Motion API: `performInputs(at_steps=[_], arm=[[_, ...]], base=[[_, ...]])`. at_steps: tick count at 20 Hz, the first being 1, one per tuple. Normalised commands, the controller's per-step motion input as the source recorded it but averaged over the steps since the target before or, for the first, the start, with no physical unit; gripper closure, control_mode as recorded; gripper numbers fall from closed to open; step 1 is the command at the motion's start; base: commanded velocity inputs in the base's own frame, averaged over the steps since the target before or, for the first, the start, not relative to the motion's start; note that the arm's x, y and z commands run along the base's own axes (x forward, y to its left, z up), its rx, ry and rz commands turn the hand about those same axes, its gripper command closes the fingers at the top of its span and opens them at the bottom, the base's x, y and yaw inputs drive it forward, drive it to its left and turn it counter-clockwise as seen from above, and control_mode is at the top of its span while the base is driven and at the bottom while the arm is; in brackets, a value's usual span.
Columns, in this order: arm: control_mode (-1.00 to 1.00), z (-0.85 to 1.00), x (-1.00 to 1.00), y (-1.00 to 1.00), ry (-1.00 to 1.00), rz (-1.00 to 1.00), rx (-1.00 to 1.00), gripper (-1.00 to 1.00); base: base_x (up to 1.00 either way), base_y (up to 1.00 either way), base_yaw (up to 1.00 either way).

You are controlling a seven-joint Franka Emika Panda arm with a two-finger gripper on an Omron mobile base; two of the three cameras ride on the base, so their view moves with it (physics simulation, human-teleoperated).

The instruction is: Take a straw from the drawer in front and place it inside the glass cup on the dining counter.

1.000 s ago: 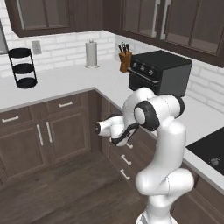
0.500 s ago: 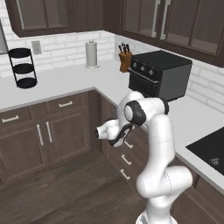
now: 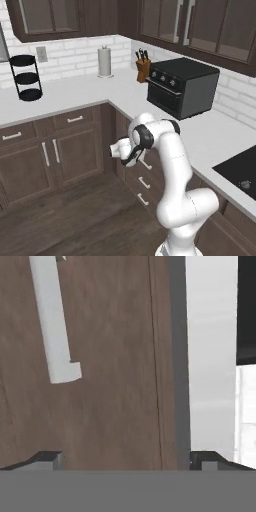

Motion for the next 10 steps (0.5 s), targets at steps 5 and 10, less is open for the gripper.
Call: performInputs(at_steps=[5, 10], arm=[[-1.0, -0.27, 0.27, -0.31, -0.01, 0.0, -0.01, -1.0], [-1.0, -0.15, 0.19, -0.36, -0.03, 0.0, 0.0, -1.0]], base=[[0.0, 0.0, 0.0], [0.0, 0.0, 0.0]])
